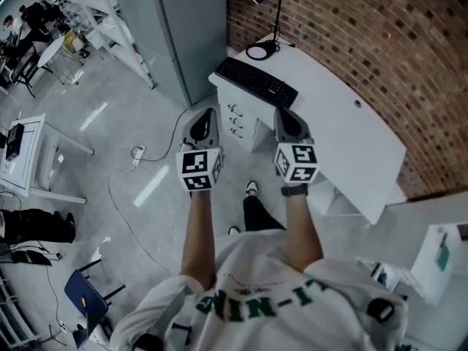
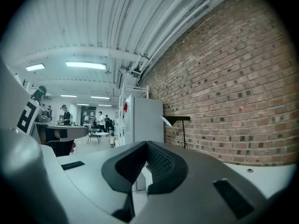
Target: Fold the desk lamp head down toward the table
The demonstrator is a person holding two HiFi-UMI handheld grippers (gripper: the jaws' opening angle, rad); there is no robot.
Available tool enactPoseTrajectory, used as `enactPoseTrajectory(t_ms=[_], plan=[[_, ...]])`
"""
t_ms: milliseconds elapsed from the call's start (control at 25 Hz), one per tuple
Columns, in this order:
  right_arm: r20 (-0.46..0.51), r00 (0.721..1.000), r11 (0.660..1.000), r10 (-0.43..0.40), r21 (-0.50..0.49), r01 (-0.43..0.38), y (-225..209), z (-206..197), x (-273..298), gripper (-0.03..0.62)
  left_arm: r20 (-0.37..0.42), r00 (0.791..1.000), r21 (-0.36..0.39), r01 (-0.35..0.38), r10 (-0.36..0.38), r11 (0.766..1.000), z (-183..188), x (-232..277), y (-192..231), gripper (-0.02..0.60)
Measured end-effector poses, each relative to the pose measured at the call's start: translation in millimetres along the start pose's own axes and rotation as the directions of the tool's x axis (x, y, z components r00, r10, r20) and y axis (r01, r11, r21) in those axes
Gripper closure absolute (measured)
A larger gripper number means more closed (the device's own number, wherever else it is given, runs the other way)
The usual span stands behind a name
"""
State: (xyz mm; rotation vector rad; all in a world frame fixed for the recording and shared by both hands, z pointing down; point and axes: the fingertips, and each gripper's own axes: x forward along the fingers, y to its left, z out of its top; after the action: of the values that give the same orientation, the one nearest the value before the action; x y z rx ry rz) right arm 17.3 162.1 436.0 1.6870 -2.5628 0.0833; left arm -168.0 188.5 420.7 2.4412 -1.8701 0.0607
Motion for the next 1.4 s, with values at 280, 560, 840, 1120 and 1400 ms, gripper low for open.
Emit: enactPoseTrajectory(t_ms=[280, 560, 840, 1120, 1400], plan=[[0.034, 0.998, 0.998, 0.049, 0.025, -0.05, -16.0, 8.2, 94.3, 0.589, -0.011, 1.0, 0.009, 0.001, -0.001, 1.0, 5.1, 89.0, 31.0, 0.581], [0.066, 0.993, 0.995, 0.095, 0.016, -0.096, -52.5, 38.5, 192.8, 0.588, -0.009, 1.0, 0.038, 0.019, -0.018, 0.999, 30.3, 193.6, 37.5, 0.581], [0.053, 0.99, 0.992, 0.127, 0.018, -0.129, -91.9, 40.5, 263.9, 0.569, -0.009, 1.0, 0.026, -0.019, 0.019, 0.999, 34.6, 273.4, 56.9, 0.581], [0.03, 0.99, 0.989, 0.135, 0.056, -0.136, -116.8, 26.0, 301.7, 0.551, -0.04, 0.999, 0.01, -0.023, 0.023, 1.0, 24.2, 321.3, 60.4, 0.581], [0.0, 0.996, 0.993, 0.092, 0.074, -0.091, -146.1, 11.0, 329.2, 0.553, -0.063, 0.998, -0.017, -0.009, 0.008, 1.0, 10.5, 369.2, 71.4, 0.581]])
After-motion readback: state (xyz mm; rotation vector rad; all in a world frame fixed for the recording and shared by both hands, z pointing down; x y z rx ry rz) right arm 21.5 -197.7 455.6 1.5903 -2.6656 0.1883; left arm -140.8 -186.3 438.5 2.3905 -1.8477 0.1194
